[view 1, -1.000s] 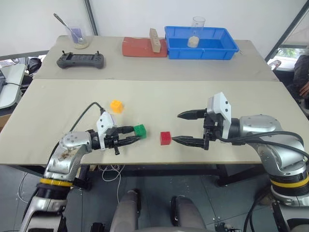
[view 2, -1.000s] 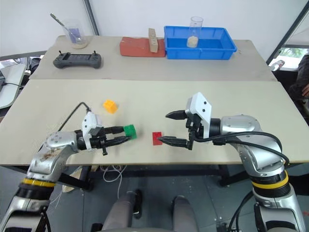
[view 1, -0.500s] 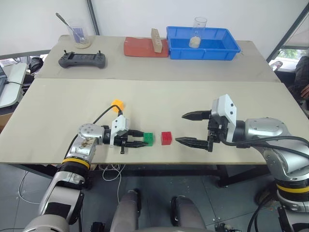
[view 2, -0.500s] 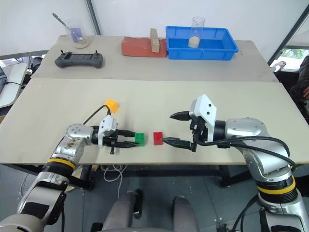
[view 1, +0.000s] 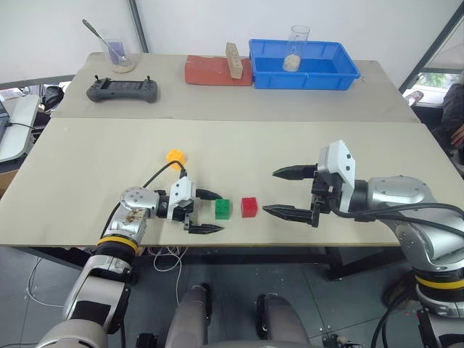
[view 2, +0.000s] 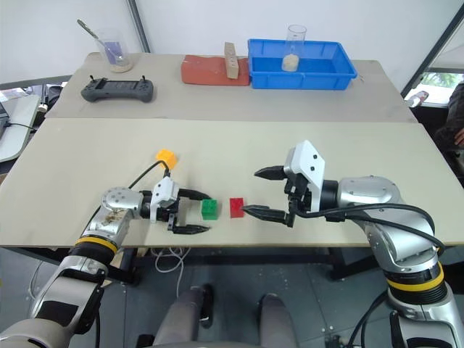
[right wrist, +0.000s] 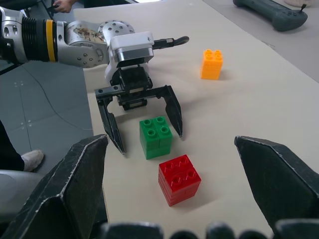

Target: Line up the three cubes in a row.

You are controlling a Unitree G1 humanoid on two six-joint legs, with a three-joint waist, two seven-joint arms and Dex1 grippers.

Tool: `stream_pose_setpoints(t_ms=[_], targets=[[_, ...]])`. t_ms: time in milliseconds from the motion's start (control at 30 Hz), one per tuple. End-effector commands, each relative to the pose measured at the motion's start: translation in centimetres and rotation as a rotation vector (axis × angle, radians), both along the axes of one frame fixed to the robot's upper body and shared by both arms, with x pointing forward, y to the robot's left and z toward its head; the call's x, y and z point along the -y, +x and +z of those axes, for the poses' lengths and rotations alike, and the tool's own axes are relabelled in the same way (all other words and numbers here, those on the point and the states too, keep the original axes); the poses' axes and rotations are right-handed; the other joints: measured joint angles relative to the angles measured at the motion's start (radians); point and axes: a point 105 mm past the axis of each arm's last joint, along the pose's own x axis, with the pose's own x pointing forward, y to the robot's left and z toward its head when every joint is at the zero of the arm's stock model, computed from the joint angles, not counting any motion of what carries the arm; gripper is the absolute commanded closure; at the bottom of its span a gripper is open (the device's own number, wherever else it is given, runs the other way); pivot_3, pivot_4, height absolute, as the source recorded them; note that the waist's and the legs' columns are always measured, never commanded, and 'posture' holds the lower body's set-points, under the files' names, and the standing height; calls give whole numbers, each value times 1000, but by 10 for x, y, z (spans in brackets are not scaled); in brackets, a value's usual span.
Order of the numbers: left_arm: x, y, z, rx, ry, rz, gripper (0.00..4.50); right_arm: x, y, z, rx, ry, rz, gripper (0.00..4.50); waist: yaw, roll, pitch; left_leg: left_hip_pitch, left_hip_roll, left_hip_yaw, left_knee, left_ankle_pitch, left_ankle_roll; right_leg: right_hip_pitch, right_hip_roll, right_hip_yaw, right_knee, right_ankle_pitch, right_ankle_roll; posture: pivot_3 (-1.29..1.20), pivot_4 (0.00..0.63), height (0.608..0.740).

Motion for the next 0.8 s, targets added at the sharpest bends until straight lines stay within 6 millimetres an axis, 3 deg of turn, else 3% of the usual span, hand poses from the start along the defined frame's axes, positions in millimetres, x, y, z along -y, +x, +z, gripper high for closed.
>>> stream_pose_setpoints(t_ms=[33, 167, 333, 433, 567, 800], targets=[[-16, 5, 24, 47, -22, 50, 57, -3, 1, 11, 62, 10, 8, 0, 0, 0, 0, 0, 0, 0, 0, 0, 0, 0, 0, 0, 0, 0, 0, 0, 150, 740], [-36, 7, 68, 86, -136, 228, 57, -13, 2, 23, 67, 49, 16, 0, -14, -1, 1, 0, 2, -1, 0, 1, 1, -1, 2, 1, 1, 0, 0, 0, 150, 740], [-63, 24, 85, 158, -295, 641, 57, -31, 7, 38, 81, 103, 7, 0, -16, 0, 1, 1, 2, -1, 0, 1, 2, 0, 1, 1, 2, 0, 1, 0, 150, 740], [-90, 35, 83, 230, -334, 914, 57, -40, 11, 44, 95, 110, 4, 0, -15, -1, 1, 1, 2, -1, 0, 1, 2, 0, 1, 1, 2, 1, 2, 0, 150, 740], [-103, 44, 73, 249, -345, 1073, 57, -43, 14, 44, 97, 109, 8, 0, -3, -1, 1, 0, 1, -1, 0, 1, 2, 0, 1, 0, 2, 1, 2, 0, 150, 740], [-77, 64, 55, 178, -346, 1030, 57, -40, 18, 43, 99, 99, -9, 0, 4, -1, 1, 0, 0, 0, 0, -3, -5, 0, 0, 0, 1, 2, 2, 0, 150, 740]])
